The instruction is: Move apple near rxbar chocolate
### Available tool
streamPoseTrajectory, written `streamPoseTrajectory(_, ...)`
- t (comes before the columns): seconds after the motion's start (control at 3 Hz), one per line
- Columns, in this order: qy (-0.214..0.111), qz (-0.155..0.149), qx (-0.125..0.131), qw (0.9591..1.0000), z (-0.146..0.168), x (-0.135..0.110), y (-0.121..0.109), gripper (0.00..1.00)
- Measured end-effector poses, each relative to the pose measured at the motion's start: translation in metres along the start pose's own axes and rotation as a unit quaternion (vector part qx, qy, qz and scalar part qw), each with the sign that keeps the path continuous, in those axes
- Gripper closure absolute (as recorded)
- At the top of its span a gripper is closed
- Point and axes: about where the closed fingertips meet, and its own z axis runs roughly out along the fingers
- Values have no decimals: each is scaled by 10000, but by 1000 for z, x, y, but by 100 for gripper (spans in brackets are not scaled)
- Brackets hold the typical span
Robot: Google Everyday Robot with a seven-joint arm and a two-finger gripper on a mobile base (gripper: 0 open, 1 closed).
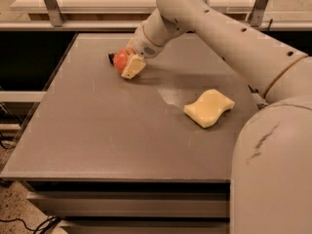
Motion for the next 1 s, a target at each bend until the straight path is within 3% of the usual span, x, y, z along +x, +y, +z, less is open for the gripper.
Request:
streamPoseTrajectory(0.33,-5,5,20,10000,-2,-1,-1,13)
streamPoseTrajectory(0.67,-44,25,-69,10000,-6,-4,0,0)
streamPoseTrajectory(1.0,-46,28,-74,10000,-7,-4,0,0)
